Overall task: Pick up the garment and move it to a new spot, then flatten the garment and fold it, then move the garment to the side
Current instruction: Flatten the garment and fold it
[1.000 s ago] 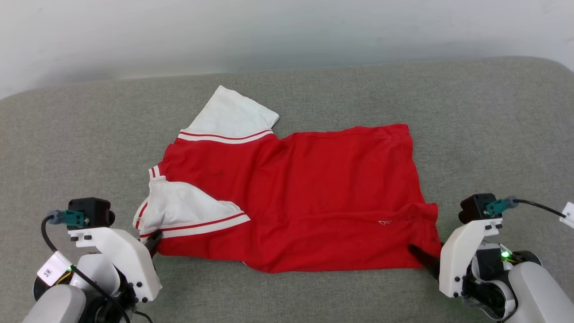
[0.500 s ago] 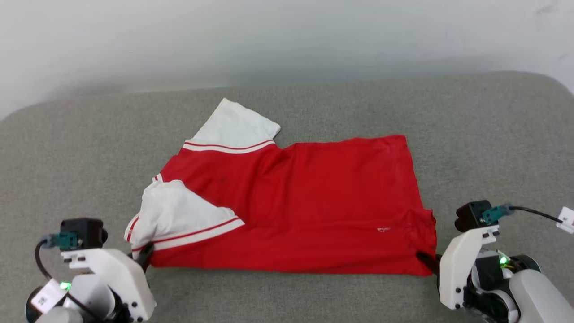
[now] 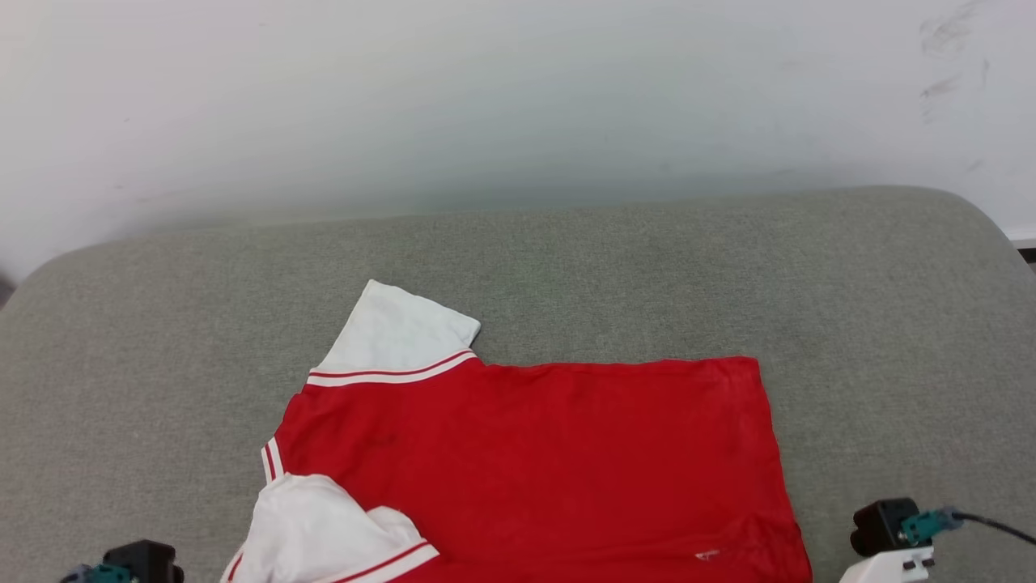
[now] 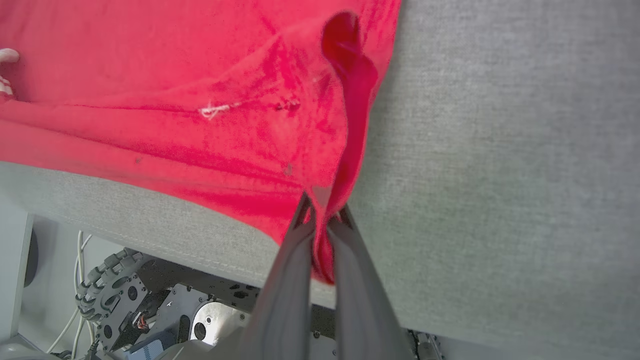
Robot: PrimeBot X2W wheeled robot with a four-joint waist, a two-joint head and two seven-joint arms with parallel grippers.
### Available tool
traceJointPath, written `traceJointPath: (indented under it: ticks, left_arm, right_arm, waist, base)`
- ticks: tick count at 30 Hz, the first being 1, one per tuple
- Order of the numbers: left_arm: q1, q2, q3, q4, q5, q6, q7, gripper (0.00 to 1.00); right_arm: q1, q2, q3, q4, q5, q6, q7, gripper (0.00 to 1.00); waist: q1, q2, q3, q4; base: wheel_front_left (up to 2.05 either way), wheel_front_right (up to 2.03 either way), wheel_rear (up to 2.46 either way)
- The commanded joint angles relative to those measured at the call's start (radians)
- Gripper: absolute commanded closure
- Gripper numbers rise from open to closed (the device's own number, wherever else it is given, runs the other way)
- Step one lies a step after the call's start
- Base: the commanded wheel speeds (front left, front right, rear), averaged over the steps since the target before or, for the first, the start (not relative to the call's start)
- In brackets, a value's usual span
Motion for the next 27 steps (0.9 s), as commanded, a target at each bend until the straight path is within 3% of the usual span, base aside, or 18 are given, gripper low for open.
traceJointPath:
  ticks: [1, 2, 3, 4, 5, 10, 19, 27]
  left_arm:
    - [0.005, -0.007, 0.001, 0.010, -0.002, -0.003, -0.008, 1.00]
    - [0.006, -0.018, -0.007, 0.023, -0.011, -0.012, -0.009, 1.00]
    - [0.003, -0.033, -0.015, 0.037, -0.019, -0.022, -0.012, 1.00]
    - [-0.003, -0.043, -0.021, 0.055, -0.022, -0.033, -0.017, 0.60]
    - [-0.014, -0.053, -0.026, 0.071, -0.025, -0.042, -0.023, 0.00]
    - [-0.054, -0.075, -0.038, 0.131, -0.013, -0.081, -0.060, 0.00]
    - [-0.172, -0.063, -0.048, 0.096, 0.119, -0.074, -0.185, 0.00]
    - [-0.371, -0.101, -0.071, 0.116, 0.221, -0.098, -0.300, 0.00]
  right_arm:
    - [0.017, 0.005, -0.010, -0.006, -0.017, -0.001, -0.001, 1.00]
    - [0.032, 0.015, -0.015, -0.006, -0.024, -0.001, -0.004, 1.00]
    - [0.045, 0.030, -0.021, -0.003, -0.026, -0.001, -0.010, 0.88]
    - [0.050, 0.047, -0.026, 0.000, -0.028, -0.001, -0.024, 0.58]
    - [0.056, 0.051, -0.028, 0.004, -0.038, -0.001, -0.037, 0.00]
    - [0.057, 0.082, -0.027, 0.006, -0.054, -0.001, -0.179, 0.00]
    - [0.011, 0.126, -0.086, -0.063, -0.153, -0.001, -0.507, 0.00]
    - [-0.055, 0.185, -0.133, -0.174, -0.264, -0.001, -0.635, 0.00]
  waist:
    - [0.0000, 0.0000, 0.003, -0.002]
    - [0.0000, 0.0000, 0.005, -0.004]
    - [0.0000, 0.0000, 0.007, -0.006]
    - [0.0000, 0.0000, 0.009, -0.009]
    - [0.0000, 0.0000, 0.011, -0.010]
    - [0.0000, 0.0000, 0.011, -0.018]
    - [0.0000, 0.0000, 0.008, -0.036]
    - [0.0000, 0.0000, 0.077, -0.093]
  base:
    - [0.00, 0.00, 0.00]
    - [0.00, 0.00, 0.00]
    - [0.00, 0.00, 0.00]
    - [0.00, 0.00, 0.00]
    - [0.00, 0.00, 0.00]
    - [0.00, 0.00, 0.00]
    - [0.00, 0.00, 0.00]
    - [0.00, 0.00, 0.00]
